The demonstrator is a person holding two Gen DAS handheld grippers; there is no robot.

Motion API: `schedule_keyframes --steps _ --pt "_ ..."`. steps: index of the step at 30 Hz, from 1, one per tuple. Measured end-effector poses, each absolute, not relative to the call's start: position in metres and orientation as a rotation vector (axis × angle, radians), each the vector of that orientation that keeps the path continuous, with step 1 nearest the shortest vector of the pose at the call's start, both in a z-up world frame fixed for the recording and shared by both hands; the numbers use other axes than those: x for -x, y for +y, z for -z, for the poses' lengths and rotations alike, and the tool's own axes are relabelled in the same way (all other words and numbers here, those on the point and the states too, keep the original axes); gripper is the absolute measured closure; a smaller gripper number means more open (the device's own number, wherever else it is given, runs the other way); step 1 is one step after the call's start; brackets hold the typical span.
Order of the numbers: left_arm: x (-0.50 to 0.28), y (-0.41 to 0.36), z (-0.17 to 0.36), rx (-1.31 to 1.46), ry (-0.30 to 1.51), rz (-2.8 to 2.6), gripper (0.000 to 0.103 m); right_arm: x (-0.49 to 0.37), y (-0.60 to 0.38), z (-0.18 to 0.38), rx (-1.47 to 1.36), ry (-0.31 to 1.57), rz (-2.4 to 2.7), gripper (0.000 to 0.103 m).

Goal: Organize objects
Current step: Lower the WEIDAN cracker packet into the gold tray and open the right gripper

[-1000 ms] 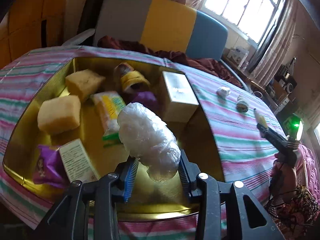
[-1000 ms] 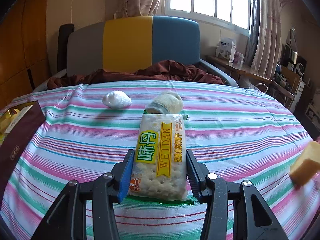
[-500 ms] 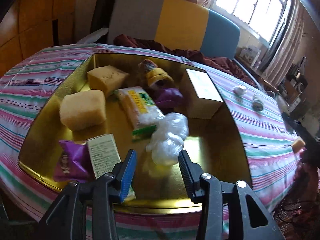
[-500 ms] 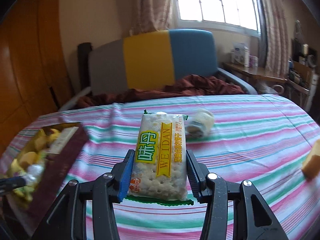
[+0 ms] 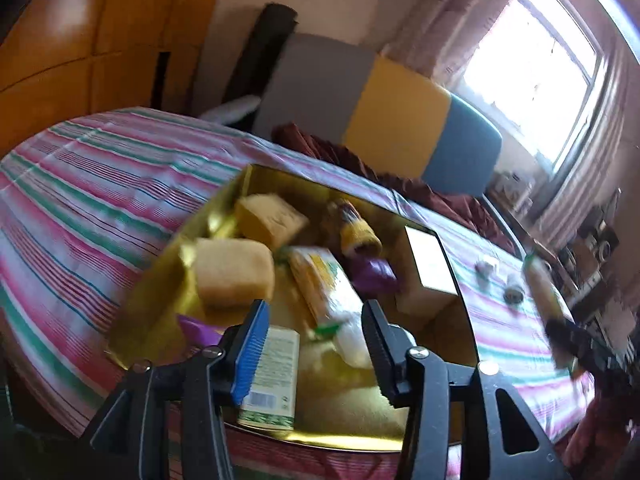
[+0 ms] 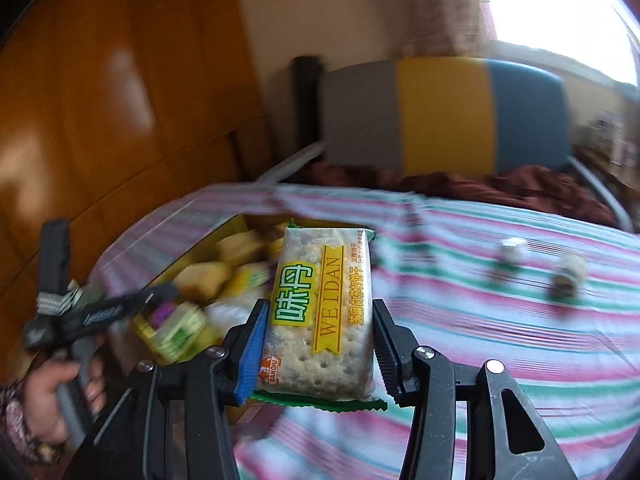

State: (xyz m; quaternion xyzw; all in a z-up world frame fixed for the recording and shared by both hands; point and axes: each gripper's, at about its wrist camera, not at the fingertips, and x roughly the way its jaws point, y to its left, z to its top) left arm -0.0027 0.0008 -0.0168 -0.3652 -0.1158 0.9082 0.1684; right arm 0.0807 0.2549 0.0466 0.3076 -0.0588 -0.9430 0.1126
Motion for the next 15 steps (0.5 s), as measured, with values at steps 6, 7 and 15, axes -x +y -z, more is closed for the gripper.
schedule_keyframes --steps 6,7,15 --pt "0.007 -0.016 0.010 1.029 -0.367 -2.626 0.052 -0.068 0.197 -0.038 -0.983 0.018 2.543 0.053" --pt "0.007 -0.019 0.010 1.028 -0.367 -2.633 0.052 -0.067 0.190 -0.035 -0.999 0.054 2.511 0.053" --pt "0.005 -0.035 0.009 1.027 -0.431 -2.652 0.052 -0.031 0.160 -0.008 -1.191 0.251 2.161 0.053"
